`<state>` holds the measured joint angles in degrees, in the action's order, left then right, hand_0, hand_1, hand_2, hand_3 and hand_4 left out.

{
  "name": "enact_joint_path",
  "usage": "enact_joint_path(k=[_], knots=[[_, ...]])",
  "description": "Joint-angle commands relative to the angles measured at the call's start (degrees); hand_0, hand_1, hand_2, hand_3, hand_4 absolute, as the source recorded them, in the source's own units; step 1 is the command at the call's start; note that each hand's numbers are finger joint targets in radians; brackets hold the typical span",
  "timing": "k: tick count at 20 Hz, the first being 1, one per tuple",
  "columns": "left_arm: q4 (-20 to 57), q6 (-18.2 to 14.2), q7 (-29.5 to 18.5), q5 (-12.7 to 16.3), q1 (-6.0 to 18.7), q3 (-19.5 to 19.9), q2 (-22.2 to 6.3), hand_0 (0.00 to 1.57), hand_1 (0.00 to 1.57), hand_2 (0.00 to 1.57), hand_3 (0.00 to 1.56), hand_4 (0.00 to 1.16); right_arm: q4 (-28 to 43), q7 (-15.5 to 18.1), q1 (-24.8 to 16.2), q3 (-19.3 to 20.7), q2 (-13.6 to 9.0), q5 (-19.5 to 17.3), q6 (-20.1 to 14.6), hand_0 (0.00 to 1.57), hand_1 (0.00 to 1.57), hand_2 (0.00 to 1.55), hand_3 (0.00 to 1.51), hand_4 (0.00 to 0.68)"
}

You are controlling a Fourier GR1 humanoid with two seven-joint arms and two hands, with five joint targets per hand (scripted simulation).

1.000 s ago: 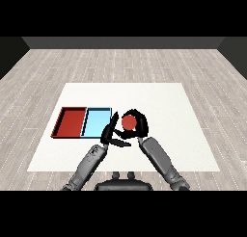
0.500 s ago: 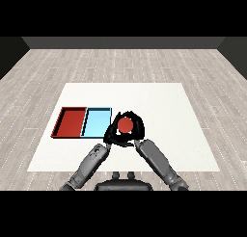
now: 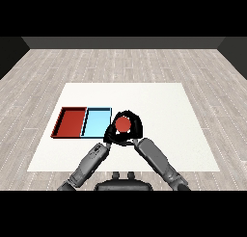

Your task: Pick the red can and put it in the red box

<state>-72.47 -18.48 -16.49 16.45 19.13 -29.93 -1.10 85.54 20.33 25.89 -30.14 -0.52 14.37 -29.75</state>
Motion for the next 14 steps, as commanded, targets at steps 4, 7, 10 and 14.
enact_joint_path(k=[4,7,10,14], knots=[[2.8,-11.9,-1.7,7.9,3.0,-1.6,1.1,1.45,1.45,1.48,1.42,1.11,-2.1,1.7,1.2,-1.8,0.5,2.2,-2.2,1.56,1.56,1.47,1.4,0.654],[4.1,-13.3,-1.5,5.9,5.1,-1.8,1.1,1.57,1.57,1.56,1.48,1.12,2.3,-0.7,-2.1,1.9,-1.8,0.6,3.4,1.5,1.5,1.45,1.39,0.652],[2.2,-13.6,-0.8,5.7,3.5,-3.6,1.1,1.57,1.57,1.56,1.48,1.12,1.7,2.8,-5.4,-4.6,0.5,-0.1,-1.9,1.49,1.49,1.44,1.39,0.651],[4.1,-15.1,-4.1,6.6,4.1,-3.1,1.1,1.57,1.57,1.55,1.47,1.13,5.0,-4.2,-1.0,-2.6,0.5,-1.7,-3.2,1.48,1.48,1.45,1.39,0.644]])
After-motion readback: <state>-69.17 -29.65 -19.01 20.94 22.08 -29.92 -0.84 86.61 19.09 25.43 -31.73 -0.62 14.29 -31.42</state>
